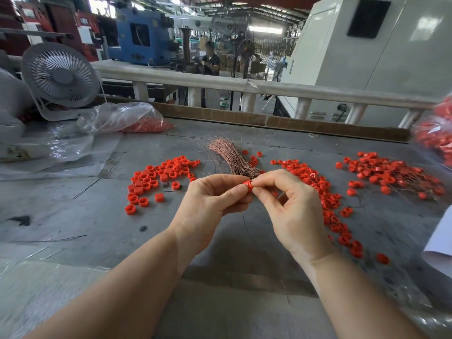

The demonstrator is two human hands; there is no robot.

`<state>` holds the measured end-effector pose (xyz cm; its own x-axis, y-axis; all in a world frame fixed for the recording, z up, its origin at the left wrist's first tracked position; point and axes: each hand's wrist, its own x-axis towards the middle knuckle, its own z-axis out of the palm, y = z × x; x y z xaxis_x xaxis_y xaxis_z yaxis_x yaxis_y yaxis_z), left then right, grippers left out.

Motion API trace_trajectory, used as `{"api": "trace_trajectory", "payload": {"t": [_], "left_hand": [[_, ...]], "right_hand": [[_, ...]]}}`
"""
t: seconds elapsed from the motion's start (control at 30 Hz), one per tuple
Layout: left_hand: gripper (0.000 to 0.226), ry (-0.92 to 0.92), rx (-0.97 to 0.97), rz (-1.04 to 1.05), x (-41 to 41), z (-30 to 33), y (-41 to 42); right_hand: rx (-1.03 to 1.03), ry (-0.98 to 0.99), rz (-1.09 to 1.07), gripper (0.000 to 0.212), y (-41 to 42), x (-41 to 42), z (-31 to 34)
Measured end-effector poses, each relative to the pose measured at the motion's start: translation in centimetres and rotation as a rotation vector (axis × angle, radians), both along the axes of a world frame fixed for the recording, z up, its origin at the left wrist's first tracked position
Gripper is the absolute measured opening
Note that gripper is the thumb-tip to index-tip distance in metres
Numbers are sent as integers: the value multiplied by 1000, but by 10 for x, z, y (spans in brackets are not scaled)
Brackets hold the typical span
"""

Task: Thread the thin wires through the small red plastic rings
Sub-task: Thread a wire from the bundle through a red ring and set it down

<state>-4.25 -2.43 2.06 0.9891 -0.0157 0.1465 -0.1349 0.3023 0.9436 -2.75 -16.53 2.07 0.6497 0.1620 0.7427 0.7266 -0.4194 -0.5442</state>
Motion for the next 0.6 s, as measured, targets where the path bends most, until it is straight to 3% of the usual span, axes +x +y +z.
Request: {"api": "trace_trajectory", "payload": {"t": [0.6], "left_hand": [[17, -1, 72, 8, -2, 3, -1]], "right_hand": [[70, 97, 9, 12, -1, -2, 2]]}}
